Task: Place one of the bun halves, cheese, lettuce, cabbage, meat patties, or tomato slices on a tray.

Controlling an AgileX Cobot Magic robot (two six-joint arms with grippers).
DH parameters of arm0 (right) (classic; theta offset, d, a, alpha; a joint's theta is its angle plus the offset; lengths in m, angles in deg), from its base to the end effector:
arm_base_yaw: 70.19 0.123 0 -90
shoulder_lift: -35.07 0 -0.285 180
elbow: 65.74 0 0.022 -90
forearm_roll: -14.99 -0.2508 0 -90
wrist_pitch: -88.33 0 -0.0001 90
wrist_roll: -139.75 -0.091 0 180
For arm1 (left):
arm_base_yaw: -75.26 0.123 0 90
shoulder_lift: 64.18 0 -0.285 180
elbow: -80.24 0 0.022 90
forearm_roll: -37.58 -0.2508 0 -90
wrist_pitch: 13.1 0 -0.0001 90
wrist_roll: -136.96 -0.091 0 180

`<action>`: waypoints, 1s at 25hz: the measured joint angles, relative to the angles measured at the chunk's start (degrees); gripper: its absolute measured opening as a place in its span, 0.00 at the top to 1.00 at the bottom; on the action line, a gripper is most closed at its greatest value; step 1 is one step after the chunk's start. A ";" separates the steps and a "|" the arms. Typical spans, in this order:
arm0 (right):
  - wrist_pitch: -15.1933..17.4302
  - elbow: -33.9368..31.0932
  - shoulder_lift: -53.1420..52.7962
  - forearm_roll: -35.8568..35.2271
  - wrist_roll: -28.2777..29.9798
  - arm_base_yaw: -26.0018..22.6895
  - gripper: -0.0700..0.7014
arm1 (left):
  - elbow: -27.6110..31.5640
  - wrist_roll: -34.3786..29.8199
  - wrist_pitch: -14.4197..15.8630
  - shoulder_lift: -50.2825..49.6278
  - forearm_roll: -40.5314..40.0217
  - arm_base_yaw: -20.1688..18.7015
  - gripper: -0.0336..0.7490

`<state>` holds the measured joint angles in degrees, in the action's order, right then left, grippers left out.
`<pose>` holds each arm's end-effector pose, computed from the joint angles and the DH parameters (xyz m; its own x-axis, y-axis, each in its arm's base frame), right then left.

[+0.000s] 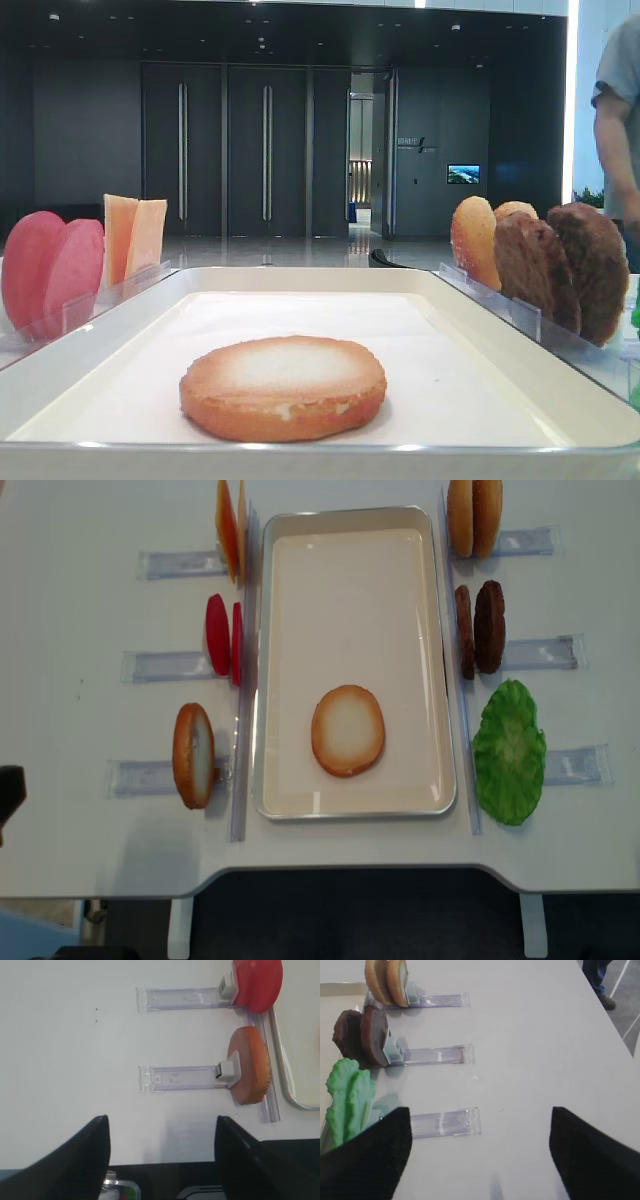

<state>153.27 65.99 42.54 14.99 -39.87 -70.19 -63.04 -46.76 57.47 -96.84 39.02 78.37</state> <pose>-0.0095 0.0000 0.2729 -0.5102 -0.0066 -0.8600 -0.0034 1.0000 -0.0057 0.0456 0.0003 0.3160 -0.7653 0.0150 -0.6435 0.0043 0.9998 0.0183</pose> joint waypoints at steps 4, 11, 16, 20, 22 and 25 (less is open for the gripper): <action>0.00 0.00 0.00 0.00 0.00 0.00 0.20 | 4.17 -1.31 -1.47 7.40 0.78 0.00 0.36; 0.00 0.00 0.00 0.00 0.00 0.00 0.20 | 10.12 -1.85 -3.34 16.25 2.12 0.00 0.39; 0.00 0.00 0.00 0.00 0.00 0.00 0.20 | 12.50 -1.85 -4.87 21.11 2.54 0.00 0.39; 0.00 0.00 0.00 0.00 0.00 0.00 0.20 | 12.92 -2.08 -6.21 24.78 2.69 0.00 0.41; 0.00 0.00 0.00 0.00 0.00 0.00 0.20 | 12.99 -2.28 -6.21 25.76 2.81 0.00 0.41; 0.00 0.00 0.00 0.00 0.00 0.00 0.20 | 13.18 -2.45 -6.40 25.94 2.81 0.00 0.41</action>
<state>153.27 65.99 42.54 14.99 -39.87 -70.19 -49.85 -49.21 51.08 -70.90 41.83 78.37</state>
